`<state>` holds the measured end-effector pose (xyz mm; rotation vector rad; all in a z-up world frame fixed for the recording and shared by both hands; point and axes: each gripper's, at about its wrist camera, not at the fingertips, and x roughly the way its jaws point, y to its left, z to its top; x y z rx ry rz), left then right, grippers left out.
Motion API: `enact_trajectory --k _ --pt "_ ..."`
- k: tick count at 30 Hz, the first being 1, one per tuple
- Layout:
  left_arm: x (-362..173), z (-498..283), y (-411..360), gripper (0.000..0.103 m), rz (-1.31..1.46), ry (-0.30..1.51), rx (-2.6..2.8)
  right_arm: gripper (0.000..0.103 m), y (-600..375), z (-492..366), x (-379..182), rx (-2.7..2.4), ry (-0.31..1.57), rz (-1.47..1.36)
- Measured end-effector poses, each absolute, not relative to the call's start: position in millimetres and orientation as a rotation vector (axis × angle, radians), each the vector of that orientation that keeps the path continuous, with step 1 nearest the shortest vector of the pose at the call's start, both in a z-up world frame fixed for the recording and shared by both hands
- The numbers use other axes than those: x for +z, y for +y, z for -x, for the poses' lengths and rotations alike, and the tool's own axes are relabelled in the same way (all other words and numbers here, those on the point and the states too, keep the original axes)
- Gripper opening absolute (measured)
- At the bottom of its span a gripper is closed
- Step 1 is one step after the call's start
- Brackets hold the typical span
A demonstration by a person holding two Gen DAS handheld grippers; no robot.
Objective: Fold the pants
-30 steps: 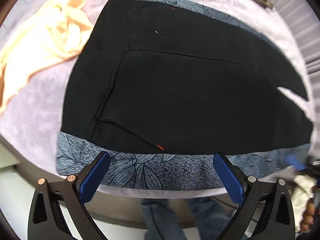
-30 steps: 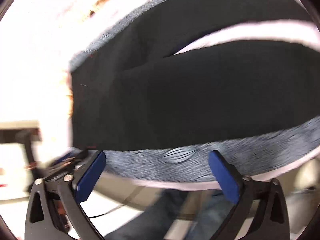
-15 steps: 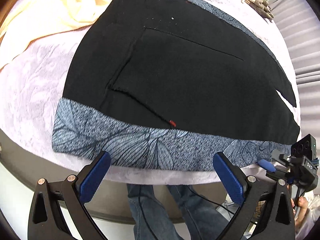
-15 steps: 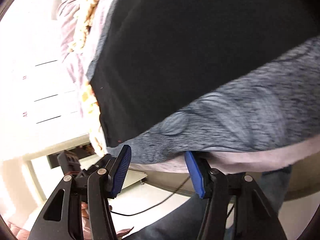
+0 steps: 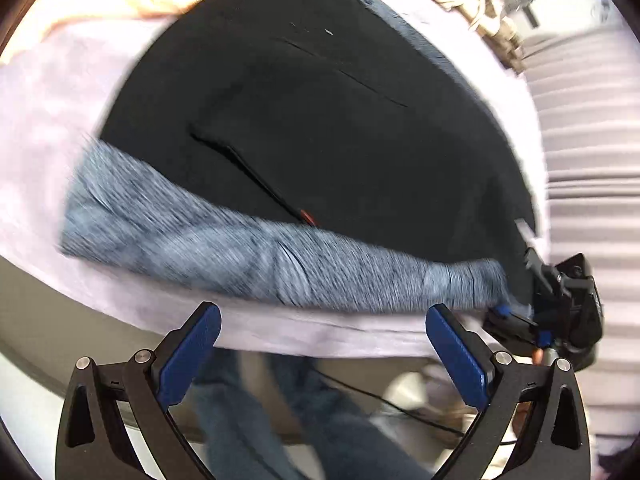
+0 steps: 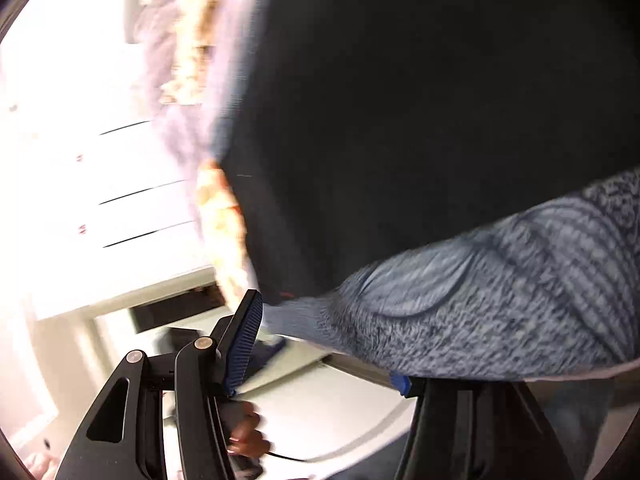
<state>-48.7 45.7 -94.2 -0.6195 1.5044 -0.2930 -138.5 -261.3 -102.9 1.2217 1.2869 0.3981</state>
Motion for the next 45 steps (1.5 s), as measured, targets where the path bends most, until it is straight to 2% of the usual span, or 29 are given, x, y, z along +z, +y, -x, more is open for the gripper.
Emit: enact_trajectory --k 4,7,9,13,14,16,17,18,19,20,21,23,26,31,32,33,34,35,36,42,43,44,45 --pt "-107.8 44.9 40.8 0.103 0.764 1.487 -0.312 0.063 -255.8 126.8 -68.0 0.475 1.207 -1.216" --pt "-107.4 34.2 51.5 0.103 0.822 1.447 -0.255 0.064 -252.6 128.9 -59.0 0.493 1.219 -1.174" --pt "-108.9 30.8 58.0 0.085 0.821 1.432 -0.222 0.064 -251.1 134.1 -65.0 0.479 1.251 -1.154" --pt "-115.7 30.9 59.8 0.068 0.746 1.478 -0.241 0.064 -267.8 154.1 -90.3 0.339 1.287 -1.165" --pt "-116.8 27.6 61.6 0.060 0.710 1.489 -0.253 0.064 -276.4 160.8 -96.9 0.298 1.281 -1.189" --pt "-121.5 23.8 56.2 0.051 0.655 1.511 -0.265 0.064 -297.3 177.3 -111.2 0.209 1.244 -1.250" --pt "-123.3 22.7 53.7 0.042 0.636 1.523 -0.266 0.063 -311.8 185.4 -117.6 0.178 1.213 -1.292" --pt "-124.6 20.7 52.7 0.035 0.610 1.538 -0.265 0.060 -319.8 191.6 -123.1 0.149 1.174 -1.348" --pt "-124.2 18.2 52.6 0.032 0.598 1.550 -0.264 0.043 -327.6 197.6 -127.2 0.133 1.132 -1.405" --pt "-119.0 14.3 53.7 0.029 0.601 1.553 -0.265 0.013 -334.9 203.9 -130.6 0.120 1.094 -1.456" --pt "-113.2 10.3 52.5 0.029 0.598 1.546 -0.260 0.006 -340.1 207.8 -132.3 0.099 1.059 -1.499" --pt "-96.4 8.9 60.5 0.029 0.569 1.522 -0.260 0.006 -346.3 205.9 -119.6 0.086 1.016 -1.486" --pt "-54.6 -13.3 54.5 0.029 0.545 1.439 -0.263 0.006 -352.4 178.3 -77.6 0.154 1.033 -1.322" --pt "-6.0 -81.9 43.2 0.030 0.517 1.266 -0.258 0.006 -356.3 78.8 -9.6 0.314 1.104 -1.015" --pt "-3.6 -92.2 42.8 0.036 0.503 1.245 -0.257 0.006 -360.1 58.8 0.5 0.339 1.108 -0.986" --pt "-1.5 -112.5 39.3 0.050 0.465 1.210 -0.230 0.006 -363.1 34.1 8.6 0.356 1.115 -0.953" --pt "-2.2 -125.6 39.1 0.053 0.445 1.183 -0.207 0.006 -368.2 9.5 9.4 0.373 1.129 -0.912" --pt "-7.5 -145.1 42.5 0.066 0.409 1.146 -0.154 0.006 -369.4 -14.6 10.6 0.382 1.147 -0.874" --pt "-14.1 -157.8 43.6 0.079 0.373 1.140 -0.097 0.007 -369.6 -38.3 7.4 0.387 1.177 -0.835" --pt "-94.6 -214.4 54.7 0.080 0.230 1.242 0.157 0.011 -369.4 -134.1 -74.7 0.309 1.366 -0.773" --pt "-99.0 -212.6 56.3 0.080 0.222 1.258 0.185 0.017 -369.3 -146.6 -92.2 0.280 1.396 -0.776" --pt "-99.3 -210.3 58.9 0.080 0.224 1.273 0.204 0.028 -369.1 -153.0 -107.8 0.258 1.420 -0.786" --pt "-95.1 -205.6 58.2 0.080 0.233 1.274 0.193 0.033 -369.2 -157.4 -119.6 0.245 1.433 -0.816"
